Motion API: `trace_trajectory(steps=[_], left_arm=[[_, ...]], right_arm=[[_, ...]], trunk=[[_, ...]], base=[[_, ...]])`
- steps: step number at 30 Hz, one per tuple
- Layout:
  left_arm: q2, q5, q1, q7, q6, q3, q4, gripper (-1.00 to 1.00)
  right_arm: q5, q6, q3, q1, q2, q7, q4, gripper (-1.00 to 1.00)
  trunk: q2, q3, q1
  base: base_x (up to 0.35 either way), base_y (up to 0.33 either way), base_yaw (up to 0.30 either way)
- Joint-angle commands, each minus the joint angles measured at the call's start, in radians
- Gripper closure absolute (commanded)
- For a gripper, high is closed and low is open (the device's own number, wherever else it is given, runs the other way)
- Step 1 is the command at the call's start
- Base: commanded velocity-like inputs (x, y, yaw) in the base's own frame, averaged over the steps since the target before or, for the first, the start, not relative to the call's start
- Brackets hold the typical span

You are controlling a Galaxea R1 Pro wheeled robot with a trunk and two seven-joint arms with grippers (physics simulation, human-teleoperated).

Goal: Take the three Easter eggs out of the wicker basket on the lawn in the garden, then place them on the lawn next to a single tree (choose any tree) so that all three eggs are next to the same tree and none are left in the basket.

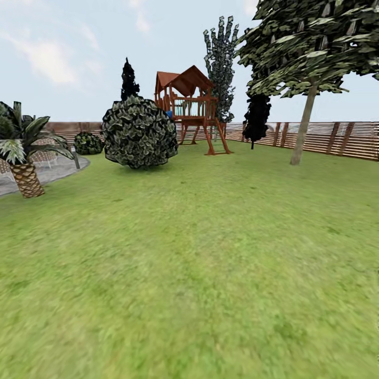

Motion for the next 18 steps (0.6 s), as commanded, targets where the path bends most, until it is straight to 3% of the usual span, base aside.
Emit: trace_trajectory(steps=[1,18], left_arm=[[0.0,-0.001,0.001,0.0,0.001,0.0,-0.002,-1.0],[0.0,-0.001,0.001,0.001,0.001,0.002,-0.002,-1.0]], right_arm=[[0.008,0.0,-0.001,-0.001,0.0,-0.001,0.001,-1.0],[0.008,0.001,-0.001,-0.001,0.0,-0.001,0.001,-1.0]], trunk=[[0.0,-0.001,0.001],[0.0,-0.001,0.001]], base=[[0.294,-0.145,-0.096],[0.294,-0.145,-0.01]])
